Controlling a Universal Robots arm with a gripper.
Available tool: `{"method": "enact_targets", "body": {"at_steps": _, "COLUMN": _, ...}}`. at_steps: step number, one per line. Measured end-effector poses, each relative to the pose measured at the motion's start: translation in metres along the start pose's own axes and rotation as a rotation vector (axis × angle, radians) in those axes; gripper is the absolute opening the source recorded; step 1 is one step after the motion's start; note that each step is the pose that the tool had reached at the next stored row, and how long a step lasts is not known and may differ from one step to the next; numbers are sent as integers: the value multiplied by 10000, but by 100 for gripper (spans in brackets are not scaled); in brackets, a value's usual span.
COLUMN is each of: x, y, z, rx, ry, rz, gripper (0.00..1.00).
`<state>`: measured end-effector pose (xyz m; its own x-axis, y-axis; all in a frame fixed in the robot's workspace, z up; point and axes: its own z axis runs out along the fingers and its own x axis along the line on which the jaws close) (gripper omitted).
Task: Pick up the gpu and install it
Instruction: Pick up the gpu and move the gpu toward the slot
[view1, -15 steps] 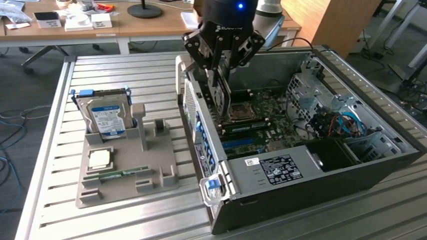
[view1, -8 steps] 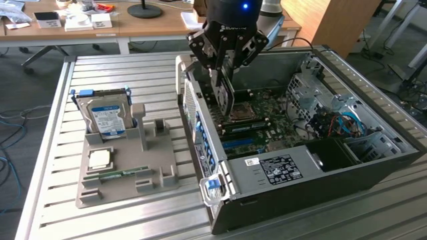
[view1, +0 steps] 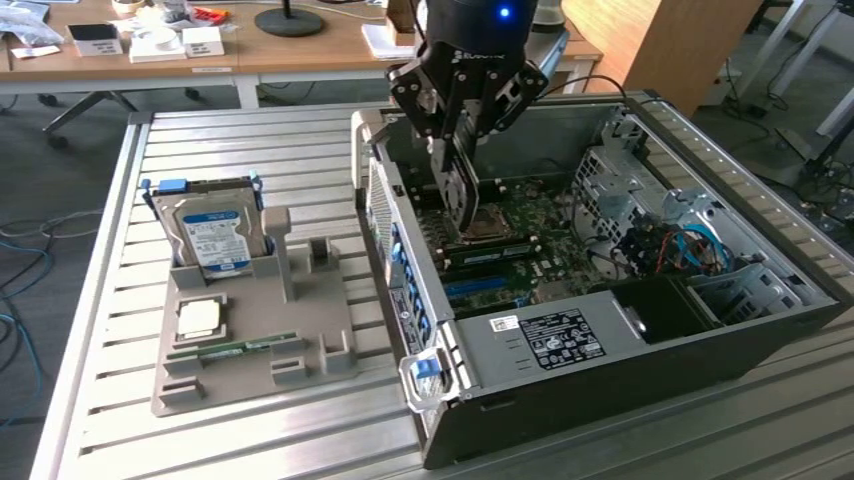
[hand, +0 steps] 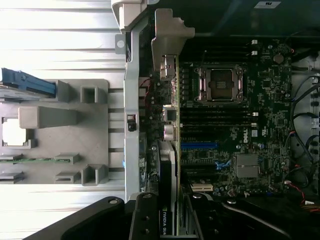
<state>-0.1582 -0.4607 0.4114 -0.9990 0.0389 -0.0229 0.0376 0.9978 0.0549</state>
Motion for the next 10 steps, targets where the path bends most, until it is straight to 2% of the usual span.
{"method": "enact_targets", "body": {"at_steps": 10, "x": -140, "y": 5, "z": 4, "rx": 0, "ry": -1, "rz": -1, "gripper": 27}}
